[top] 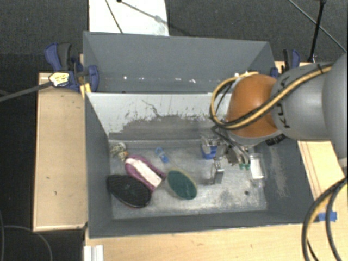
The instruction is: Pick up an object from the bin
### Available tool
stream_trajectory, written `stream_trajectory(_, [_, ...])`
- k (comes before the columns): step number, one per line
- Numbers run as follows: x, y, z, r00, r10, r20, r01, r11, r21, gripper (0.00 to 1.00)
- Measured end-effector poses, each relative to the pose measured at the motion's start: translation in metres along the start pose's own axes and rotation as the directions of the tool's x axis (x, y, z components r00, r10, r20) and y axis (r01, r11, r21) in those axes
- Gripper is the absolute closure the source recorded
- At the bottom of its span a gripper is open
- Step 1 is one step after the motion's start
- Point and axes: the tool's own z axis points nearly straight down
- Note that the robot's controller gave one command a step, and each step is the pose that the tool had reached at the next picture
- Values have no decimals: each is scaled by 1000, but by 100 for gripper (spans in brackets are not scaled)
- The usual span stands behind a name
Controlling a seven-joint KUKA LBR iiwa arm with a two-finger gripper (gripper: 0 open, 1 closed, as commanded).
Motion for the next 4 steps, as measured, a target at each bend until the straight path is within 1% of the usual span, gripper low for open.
stream_trajectory(1, [2, -55, -31, 970, 242, -4, -242, 970, 4, 0])
stream_trajectory(2, [-9, -46, -1, 898, 441, -4, -441, 898, 3, 0])
stream_trajectory(3, [-9, -46, -3, 899, 438, -3, -438, 899, 3, 100])
stream_trajectory(4, [-12, -50, -129, 906, 423, 1, -423, 906, 1, 100])
